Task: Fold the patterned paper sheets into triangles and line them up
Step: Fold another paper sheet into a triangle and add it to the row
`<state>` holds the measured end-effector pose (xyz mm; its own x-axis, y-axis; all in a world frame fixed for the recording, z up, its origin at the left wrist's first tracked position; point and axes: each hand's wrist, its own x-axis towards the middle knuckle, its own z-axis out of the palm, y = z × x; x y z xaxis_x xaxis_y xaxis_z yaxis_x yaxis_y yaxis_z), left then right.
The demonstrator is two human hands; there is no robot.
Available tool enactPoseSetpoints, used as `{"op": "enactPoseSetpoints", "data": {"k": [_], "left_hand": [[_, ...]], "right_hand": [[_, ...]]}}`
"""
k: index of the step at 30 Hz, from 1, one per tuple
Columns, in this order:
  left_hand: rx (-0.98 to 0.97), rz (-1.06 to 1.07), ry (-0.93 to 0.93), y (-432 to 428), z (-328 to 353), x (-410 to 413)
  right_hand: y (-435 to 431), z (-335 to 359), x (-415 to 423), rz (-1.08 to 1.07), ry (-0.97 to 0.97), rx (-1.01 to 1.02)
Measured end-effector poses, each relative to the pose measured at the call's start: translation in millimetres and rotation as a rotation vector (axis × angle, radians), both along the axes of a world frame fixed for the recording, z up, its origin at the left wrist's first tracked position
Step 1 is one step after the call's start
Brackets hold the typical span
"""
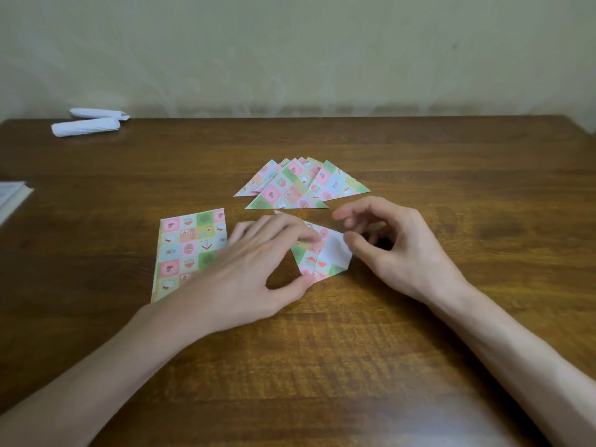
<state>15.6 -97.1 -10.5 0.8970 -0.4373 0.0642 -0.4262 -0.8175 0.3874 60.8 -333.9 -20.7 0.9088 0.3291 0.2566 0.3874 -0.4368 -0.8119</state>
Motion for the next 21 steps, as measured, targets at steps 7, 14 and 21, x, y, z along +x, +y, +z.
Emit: {"op": "enactPoseSetpoints", "data": {"k": [7, 14, 21], "left_hand": [[-0.146, -0.045, 0.126, 7, 5, -5], [-0.186, 0.068, -0.014, 2, -2, -1], [-0.156, 0.089, 0.056, 6, -2, 3]], "right_hand": [[-5, -5, -1, 0.072, -0.144, -0.304], [0, -8, -3, 0.102, -0.188, -0.403], [1, 1, -4, 0.209, -0.183, -0.418]]}}
